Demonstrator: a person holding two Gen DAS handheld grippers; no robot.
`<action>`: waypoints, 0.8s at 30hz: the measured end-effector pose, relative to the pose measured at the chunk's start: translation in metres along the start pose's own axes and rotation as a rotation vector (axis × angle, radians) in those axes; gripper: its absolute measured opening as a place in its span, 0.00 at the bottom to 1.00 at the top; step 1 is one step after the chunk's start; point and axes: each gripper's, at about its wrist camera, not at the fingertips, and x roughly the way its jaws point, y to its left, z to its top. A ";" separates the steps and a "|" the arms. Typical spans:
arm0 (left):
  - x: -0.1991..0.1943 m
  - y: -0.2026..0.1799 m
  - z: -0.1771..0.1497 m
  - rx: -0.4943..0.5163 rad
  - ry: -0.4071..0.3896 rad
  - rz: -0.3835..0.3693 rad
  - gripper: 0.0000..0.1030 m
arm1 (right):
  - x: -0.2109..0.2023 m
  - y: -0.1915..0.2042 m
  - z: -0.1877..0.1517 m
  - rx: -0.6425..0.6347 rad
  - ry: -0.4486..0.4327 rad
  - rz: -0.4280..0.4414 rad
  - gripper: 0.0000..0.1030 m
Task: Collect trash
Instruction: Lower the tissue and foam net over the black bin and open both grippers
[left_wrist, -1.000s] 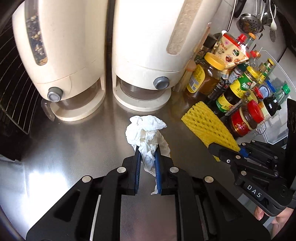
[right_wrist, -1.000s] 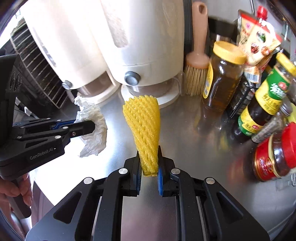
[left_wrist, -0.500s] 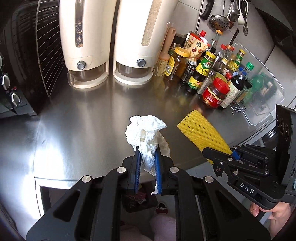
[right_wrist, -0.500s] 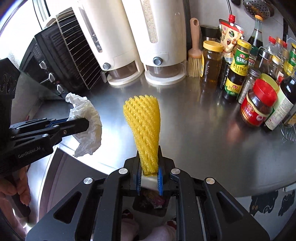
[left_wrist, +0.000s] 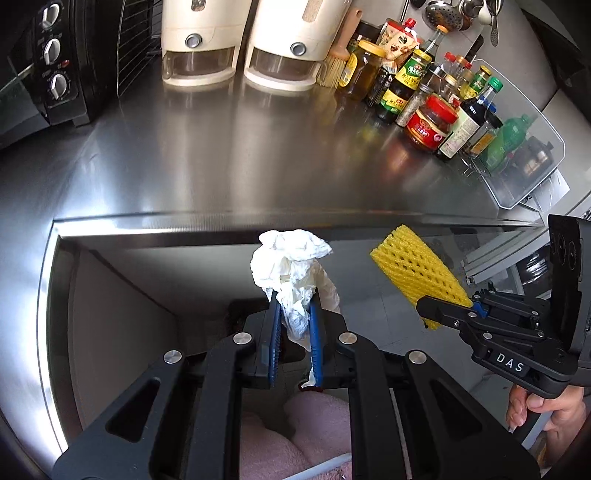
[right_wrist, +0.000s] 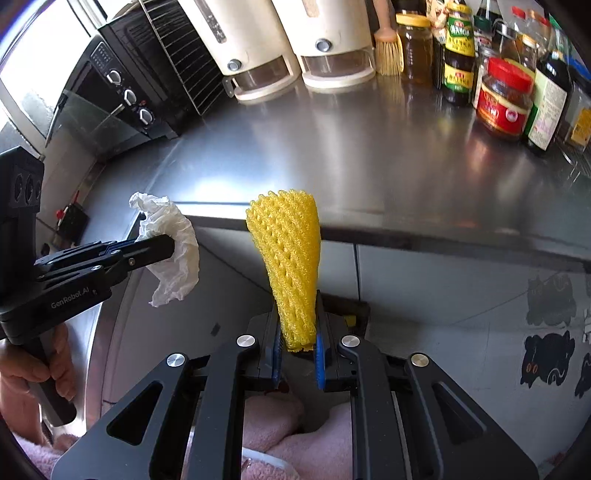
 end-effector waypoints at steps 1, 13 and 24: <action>0.003 0.001 -0.005 -0.003 0.011 -0.006 0.12 | 0.005 -0.001 -0.006 0.009 0.016 0.006 0.14; 0.088 0.017 -0.054 -0.015 0.151 0.002 0.12 | 0.081 -0.023 -0.050 0.059 0.165 -0.020 0.14; 0.200 0.045 -0.073 -0.054 0.282 0.004 0.12 | 0.179 -0.050 -0.073 0.103 0.271 -0.076 0.14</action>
